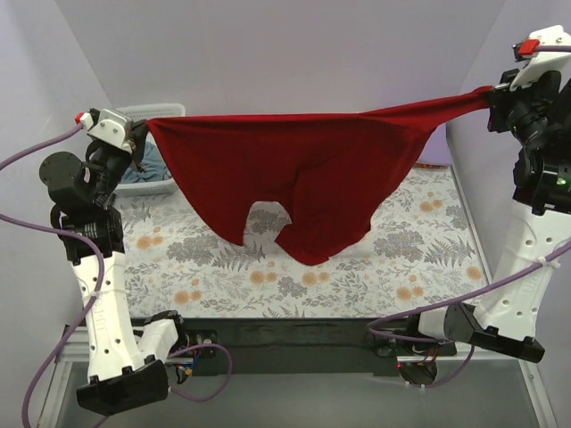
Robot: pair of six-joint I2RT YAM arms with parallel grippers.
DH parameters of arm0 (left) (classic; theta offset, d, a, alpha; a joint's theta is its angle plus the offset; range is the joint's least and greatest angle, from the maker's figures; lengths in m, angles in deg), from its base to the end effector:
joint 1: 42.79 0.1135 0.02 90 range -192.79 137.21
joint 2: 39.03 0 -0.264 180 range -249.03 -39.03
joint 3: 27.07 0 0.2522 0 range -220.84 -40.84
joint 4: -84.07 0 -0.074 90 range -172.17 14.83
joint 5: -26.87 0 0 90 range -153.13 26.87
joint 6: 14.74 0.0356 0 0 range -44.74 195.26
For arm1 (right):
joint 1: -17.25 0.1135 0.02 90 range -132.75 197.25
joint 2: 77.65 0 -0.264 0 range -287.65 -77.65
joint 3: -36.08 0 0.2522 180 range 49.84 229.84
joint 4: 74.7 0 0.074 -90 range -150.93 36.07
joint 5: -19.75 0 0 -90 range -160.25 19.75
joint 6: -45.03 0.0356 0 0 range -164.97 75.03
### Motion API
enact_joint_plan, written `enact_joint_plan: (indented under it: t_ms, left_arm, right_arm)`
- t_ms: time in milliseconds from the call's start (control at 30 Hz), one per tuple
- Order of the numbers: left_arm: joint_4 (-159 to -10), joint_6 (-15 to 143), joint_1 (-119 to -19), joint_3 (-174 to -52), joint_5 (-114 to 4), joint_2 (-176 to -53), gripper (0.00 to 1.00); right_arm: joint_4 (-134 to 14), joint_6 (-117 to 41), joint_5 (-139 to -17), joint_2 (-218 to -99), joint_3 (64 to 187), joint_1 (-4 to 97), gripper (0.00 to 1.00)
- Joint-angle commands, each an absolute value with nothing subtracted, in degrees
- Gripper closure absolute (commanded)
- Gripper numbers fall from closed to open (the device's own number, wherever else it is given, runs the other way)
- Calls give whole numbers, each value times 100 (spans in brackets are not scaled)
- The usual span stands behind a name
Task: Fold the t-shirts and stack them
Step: Flatten the tshirt out
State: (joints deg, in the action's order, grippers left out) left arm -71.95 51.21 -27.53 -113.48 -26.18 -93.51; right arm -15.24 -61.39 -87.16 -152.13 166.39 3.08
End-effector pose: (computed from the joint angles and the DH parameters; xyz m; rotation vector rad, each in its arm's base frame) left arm 0.1813 0.0273 0.4759 0.0351 1.4866 -0.5847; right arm 0.1953 -0.0386 0.5697 -0.2575 1.6136 -0.1686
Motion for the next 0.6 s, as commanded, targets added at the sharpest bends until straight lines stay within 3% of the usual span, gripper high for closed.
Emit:
enact_joint_plan:
  t_ms: [0,233,567]
  left_arm:
    - [-8014,4688,-2654,-11659,-3176,-9238,100]
    - [-8419,4502,-2653,-11923,-3061,-8852,100]
    - [-8568,4916,-2654,-12029,-3211,-9281,100]
  right_arm:
    - [-2172,-5886,-7966,-15000,17164,205,99]
    - [-3482,-5868,-7377,-13997,16489,205,99]
    - [-3773,-5833,-7859,-14304,16138,205,99]
